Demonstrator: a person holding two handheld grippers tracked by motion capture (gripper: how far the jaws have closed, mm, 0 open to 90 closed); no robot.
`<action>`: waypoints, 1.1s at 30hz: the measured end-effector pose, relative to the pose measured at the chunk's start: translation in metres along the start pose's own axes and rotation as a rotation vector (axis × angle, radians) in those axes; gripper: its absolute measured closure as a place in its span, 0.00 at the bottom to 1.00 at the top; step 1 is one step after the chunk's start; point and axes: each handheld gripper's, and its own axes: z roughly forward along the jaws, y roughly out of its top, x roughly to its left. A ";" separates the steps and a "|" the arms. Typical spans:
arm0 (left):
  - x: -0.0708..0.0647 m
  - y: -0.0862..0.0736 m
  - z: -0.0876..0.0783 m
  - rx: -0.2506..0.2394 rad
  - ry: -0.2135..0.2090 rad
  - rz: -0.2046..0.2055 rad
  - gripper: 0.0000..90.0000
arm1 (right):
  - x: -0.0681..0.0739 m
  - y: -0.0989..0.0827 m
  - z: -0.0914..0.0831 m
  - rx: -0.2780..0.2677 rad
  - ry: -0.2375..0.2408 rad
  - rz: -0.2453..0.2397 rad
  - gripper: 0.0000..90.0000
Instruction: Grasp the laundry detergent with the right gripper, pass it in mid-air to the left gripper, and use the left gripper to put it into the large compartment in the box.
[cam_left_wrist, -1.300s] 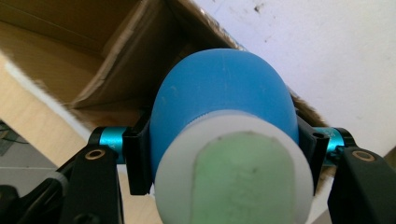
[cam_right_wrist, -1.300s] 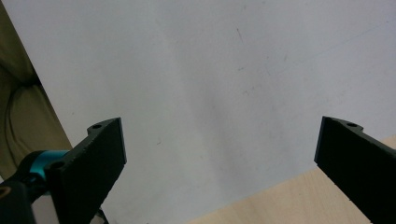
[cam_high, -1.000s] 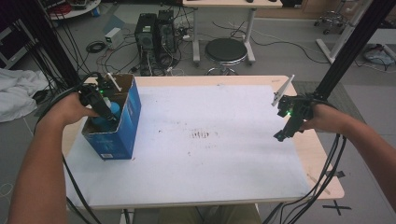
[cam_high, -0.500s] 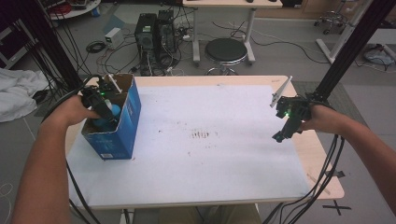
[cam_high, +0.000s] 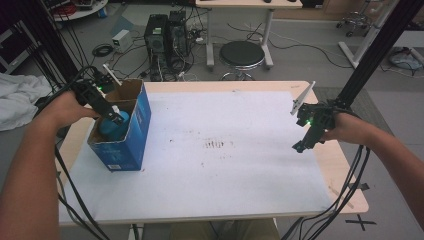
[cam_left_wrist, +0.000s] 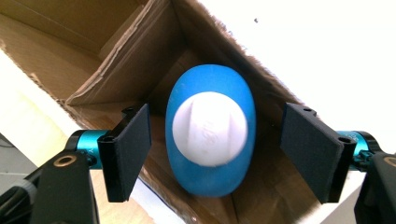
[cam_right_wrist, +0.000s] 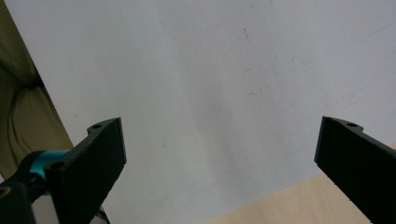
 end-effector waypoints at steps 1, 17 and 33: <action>-0.001 0.000 -0.003 -0.003 0.006 0.005 0.28 | 0.001 0.000 -0.001 0.001 -0.001 0.000 0.01; -0.038 0.006 -0.045 -0.127 0.016 0.054 0.28 | 0.008 -0.003 -0.008 -0.015 -0.015 0.003 0.01; -0.118 0.050 -0.012 -0.091 -0.165 0.389 0.28 | 0.018 0.001 -0.012 -0.022 -0.030 -0.009 0.01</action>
